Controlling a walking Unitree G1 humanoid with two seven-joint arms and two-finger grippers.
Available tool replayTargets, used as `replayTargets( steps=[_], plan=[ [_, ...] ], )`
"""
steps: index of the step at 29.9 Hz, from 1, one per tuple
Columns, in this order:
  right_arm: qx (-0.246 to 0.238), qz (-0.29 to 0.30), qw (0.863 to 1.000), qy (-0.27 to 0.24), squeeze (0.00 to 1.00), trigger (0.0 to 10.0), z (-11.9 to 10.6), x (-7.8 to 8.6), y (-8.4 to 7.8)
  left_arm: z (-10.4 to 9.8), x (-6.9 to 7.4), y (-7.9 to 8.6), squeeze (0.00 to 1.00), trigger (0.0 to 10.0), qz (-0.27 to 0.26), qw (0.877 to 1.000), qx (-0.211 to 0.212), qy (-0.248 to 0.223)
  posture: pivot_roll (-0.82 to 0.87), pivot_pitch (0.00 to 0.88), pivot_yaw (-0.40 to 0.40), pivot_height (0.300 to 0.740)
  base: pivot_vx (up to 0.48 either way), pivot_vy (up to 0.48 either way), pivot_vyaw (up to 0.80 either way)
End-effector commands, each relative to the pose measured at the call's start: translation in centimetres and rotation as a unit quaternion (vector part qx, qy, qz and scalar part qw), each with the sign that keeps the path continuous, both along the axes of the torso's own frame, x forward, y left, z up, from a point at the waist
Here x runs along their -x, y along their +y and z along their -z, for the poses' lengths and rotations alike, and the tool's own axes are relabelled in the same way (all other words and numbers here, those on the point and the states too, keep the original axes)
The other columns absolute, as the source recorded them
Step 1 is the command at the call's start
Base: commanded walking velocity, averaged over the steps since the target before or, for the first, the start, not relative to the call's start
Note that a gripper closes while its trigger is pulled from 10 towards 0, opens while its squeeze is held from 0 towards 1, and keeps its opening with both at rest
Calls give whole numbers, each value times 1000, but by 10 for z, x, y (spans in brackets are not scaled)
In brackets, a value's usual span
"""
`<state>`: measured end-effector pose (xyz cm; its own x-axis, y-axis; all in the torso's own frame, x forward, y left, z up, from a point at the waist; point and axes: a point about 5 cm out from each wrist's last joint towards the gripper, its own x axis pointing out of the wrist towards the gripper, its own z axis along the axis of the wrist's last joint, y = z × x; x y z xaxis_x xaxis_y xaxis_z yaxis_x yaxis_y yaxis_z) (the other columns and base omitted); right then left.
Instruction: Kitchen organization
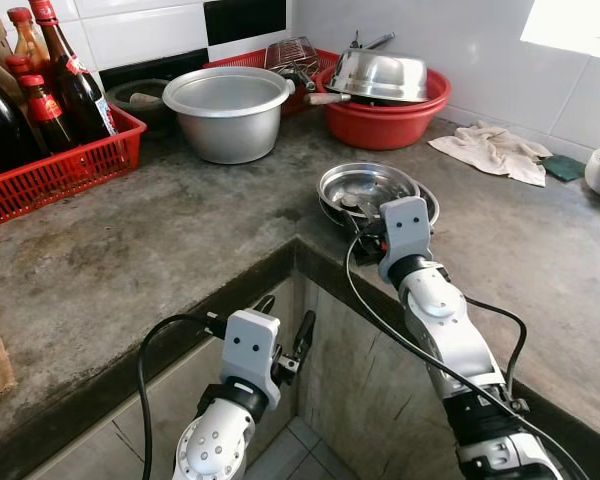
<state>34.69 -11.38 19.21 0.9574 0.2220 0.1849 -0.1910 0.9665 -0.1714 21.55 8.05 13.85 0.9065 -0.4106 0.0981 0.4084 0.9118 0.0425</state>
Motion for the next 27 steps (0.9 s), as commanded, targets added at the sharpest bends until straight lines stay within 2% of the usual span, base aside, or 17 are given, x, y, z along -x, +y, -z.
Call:
replayTargets(
  steps=[1, 11, 12, 13, 14, 15, 16, 27],
  plan=[
    [4, 5, 1000, -8, 0, 10000, -3, -3, -1, -5, 5, -5, 0, 10000, 25, 1000, 10, -11, 79, 92, -53, 740, 0, 0, 0],
    [11, 13, 1000, -4, 0, 10000, -1, -7, -5, -3, 5, -5, 0, 10000, 31, 999, 13, -6, 77, 94, -54, 740, 0, 0, 0],
    [11, 15, 1000, -4, 0, 3882, 0, -7, -5, -3, 5, -5, 0, 10000, 31, 999, 14, -6, 76, 93, -55, 740, 0, 0, 0],
    [11, 15, 1000, -3, 0, 3882, 0, -8, -5, -3, 5, -5, 0, 10000, 31, 999, 13, -6, 76, 93, -55, 740, 0, 0, 0],
    [11, 16, 1000, -3, 0, 3255, 0, -8, -5, -3, 5, -5, 0, 10000, 31, 999, 13, -6, 76, 93, -55, 740, 0, 0, 0],
    [11, 16, 1000, -4, 0, 706, 0, -8, -6, -3, 5, -5, 0, 10000, 31, 999, 13, -6, 76, 93, -55, 740, 0, 0, 0],
    [10, 17, 1000, -5, 0, 0, 0, -9, -6, -3, 5, -5, 0, 10000, 30, 999, 13, -6, 78, 93, -55, 740, 0, 0, 0],
    [8, 23, 1000, -15, 0, 0, -6, -12, -8, -3, 4, -4, 0, 10000, 26, 1000, 9, -5, 81, 97, -53, 740, 0, 0, 0]
  ],
)
